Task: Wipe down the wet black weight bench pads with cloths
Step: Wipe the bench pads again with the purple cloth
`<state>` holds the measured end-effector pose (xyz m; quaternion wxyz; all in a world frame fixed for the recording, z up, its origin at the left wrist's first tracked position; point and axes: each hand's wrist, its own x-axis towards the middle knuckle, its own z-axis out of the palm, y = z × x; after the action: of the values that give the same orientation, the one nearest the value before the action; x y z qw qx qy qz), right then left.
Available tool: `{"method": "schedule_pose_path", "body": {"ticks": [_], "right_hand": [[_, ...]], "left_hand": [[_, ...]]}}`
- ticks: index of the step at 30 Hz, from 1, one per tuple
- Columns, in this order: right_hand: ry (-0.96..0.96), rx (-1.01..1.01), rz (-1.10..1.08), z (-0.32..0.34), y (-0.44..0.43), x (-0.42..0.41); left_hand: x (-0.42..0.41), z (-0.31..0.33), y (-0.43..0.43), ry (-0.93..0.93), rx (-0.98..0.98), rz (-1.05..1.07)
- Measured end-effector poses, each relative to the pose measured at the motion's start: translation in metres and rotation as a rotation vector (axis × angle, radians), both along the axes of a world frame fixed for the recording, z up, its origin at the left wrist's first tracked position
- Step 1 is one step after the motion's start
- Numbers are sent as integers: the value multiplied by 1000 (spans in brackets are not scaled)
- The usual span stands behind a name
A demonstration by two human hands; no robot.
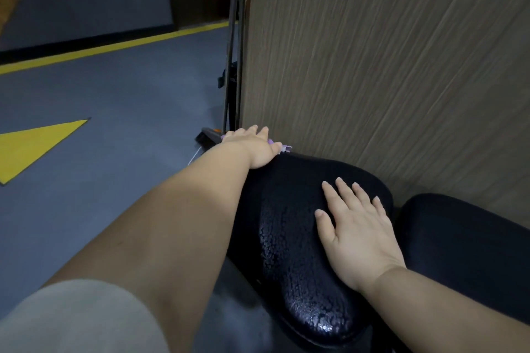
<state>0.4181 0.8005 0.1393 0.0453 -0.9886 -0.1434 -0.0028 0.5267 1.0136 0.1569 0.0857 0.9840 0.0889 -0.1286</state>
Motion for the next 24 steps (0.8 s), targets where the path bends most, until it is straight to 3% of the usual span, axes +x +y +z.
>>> {"method": "schedule_pose_path", "body": {"ticks": [7,17,24], "right_hand": [[2,7,-1,0,0,-1],[18,34,-7,0,-3,0],[10,41,-13,1,-1,-1]], "left_hand": [[-8,-4,6,-46,-22,3],[-84,-16,35,-157,-95,106],[-151,-50,24,-367,-339,232]]}}
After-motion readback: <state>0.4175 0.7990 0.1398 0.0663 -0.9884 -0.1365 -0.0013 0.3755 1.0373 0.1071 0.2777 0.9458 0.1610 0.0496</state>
